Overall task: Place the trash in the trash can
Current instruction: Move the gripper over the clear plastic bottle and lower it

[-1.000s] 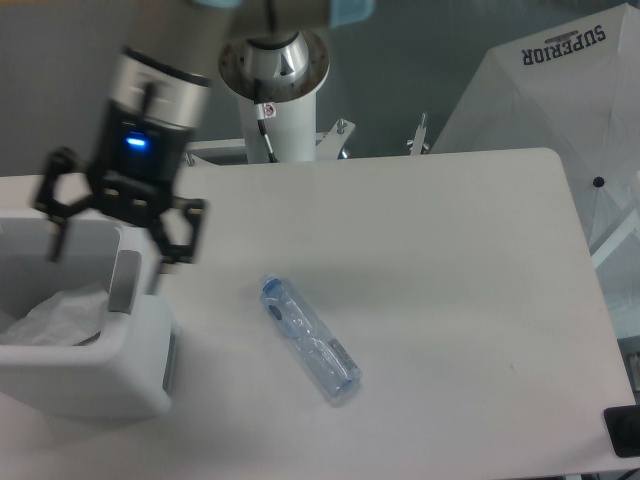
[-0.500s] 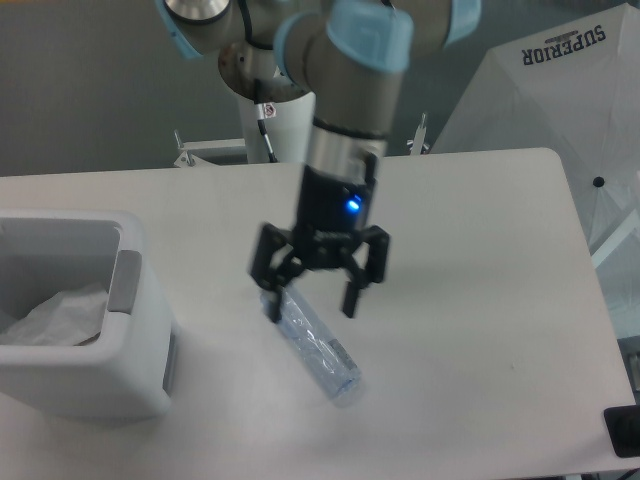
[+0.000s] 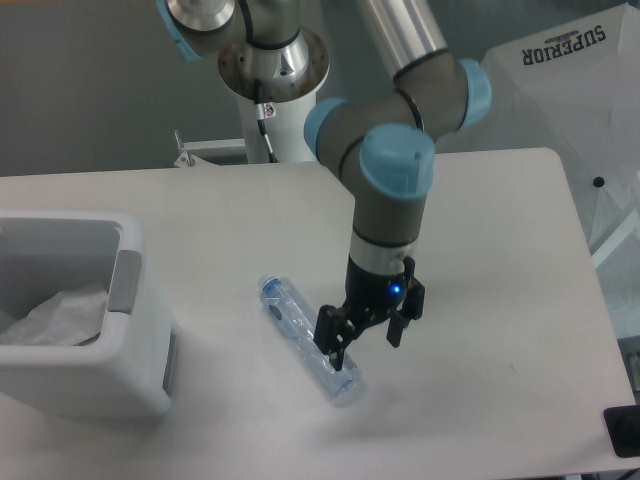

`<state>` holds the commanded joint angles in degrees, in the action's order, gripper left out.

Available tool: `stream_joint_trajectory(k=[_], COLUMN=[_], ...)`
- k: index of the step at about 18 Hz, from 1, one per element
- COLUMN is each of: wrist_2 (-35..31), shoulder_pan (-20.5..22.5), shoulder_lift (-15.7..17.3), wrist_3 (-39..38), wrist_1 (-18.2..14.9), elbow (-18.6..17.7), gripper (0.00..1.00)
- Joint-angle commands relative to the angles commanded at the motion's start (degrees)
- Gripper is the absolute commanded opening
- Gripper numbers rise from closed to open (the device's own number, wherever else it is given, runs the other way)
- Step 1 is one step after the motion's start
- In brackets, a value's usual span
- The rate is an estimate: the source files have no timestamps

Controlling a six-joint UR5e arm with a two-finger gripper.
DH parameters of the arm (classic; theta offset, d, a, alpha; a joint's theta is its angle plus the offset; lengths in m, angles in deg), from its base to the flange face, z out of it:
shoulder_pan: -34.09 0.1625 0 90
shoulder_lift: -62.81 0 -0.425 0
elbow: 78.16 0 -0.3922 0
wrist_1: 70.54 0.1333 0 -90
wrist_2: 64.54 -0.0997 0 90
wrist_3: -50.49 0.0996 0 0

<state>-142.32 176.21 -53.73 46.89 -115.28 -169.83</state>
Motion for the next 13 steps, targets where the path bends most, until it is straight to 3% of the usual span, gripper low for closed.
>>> stream_joint_trajectory(k=[4, 13], wrist_2=[-0.44, -3.07], shoulder_pan=[-0.09, -2.28], shoulder_lift=[-2.99, -6.15], wrist_3=[0.35, 0.09], wrist_1=[0.09, 0.00], elbow=[0.96, 1.76], gripper=[1.00, 1.00])
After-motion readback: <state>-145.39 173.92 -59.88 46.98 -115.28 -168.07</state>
